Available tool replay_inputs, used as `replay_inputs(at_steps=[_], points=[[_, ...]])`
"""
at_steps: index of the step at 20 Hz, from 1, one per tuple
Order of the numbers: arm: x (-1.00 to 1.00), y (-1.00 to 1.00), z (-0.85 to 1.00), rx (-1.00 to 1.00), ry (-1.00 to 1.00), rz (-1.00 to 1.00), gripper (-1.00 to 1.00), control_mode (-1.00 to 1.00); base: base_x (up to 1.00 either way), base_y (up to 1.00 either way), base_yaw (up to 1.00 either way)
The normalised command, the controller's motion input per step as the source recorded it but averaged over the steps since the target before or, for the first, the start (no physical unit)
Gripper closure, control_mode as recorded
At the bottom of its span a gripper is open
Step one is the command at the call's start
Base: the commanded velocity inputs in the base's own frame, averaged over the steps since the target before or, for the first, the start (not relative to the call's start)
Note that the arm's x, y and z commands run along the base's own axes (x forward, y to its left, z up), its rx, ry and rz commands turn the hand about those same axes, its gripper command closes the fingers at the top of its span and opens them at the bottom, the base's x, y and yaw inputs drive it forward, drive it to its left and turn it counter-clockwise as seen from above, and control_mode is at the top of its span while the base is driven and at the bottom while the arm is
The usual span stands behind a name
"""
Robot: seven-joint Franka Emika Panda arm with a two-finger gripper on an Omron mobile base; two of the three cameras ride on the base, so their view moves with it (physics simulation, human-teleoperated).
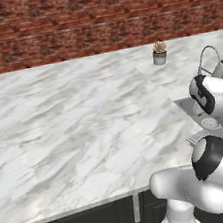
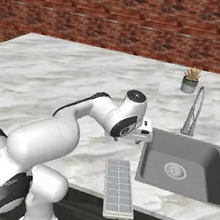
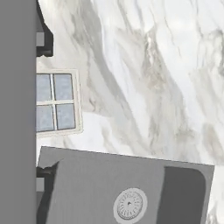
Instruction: The ice cube tray has been filled with water. Take the tray and place it in the freezer to make ice. Close the freezer door after placing the tray.
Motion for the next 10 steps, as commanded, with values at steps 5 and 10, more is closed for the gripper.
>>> replay_inputs(at_steps=[5, 10], points=[[-0.73, -0.30, 0.70, 0.18, -0.03, -0.37, -1.00, -1.00, 0.00, 0.00, 0.00], [-0.72, -0.48, 0.31, 0.38, 0.00, -0.44, -1.00, -1.00, 0.00, 0.00, 0.00]])
